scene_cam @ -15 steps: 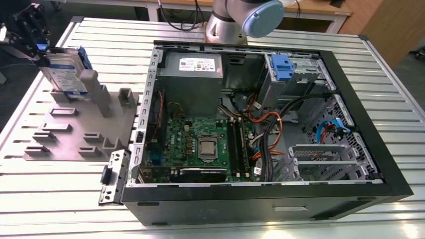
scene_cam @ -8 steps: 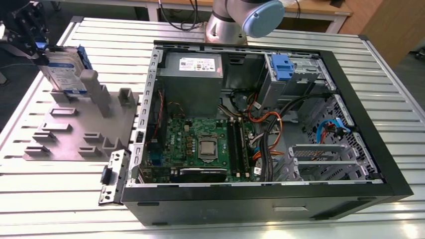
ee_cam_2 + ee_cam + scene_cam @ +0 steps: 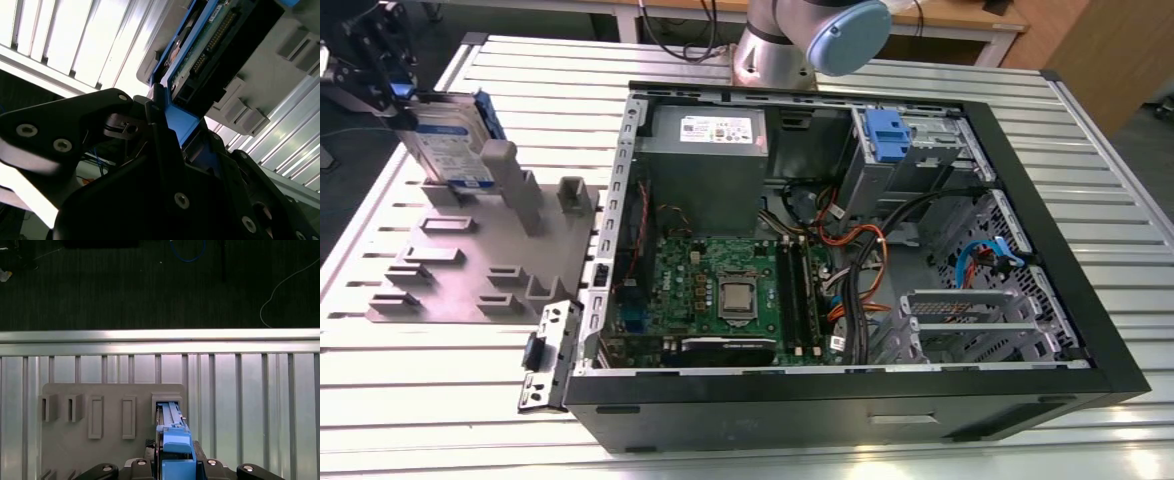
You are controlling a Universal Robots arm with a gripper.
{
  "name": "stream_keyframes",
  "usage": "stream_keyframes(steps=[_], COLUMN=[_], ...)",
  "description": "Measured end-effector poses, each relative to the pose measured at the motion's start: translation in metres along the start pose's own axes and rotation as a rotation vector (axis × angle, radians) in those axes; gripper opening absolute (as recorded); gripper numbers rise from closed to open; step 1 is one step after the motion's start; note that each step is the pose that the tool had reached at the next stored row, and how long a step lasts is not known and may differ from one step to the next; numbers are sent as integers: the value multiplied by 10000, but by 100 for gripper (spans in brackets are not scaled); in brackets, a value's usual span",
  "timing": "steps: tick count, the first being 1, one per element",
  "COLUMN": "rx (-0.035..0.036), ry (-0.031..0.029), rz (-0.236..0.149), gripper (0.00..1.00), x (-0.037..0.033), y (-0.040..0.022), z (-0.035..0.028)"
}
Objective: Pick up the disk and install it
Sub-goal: 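Pick up the disk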
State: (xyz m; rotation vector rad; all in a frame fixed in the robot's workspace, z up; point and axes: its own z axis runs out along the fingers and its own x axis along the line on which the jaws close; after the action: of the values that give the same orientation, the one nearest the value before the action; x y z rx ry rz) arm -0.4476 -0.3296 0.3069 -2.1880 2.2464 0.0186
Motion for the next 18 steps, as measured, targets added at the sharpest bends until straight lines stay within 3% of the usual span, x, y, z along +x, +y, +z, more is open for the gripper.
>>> stream_keyframes(steps=[18], rx=[-2], ry=[1], rz=[0], gripper=[36], x=[-1], y=[0], z=[-54])
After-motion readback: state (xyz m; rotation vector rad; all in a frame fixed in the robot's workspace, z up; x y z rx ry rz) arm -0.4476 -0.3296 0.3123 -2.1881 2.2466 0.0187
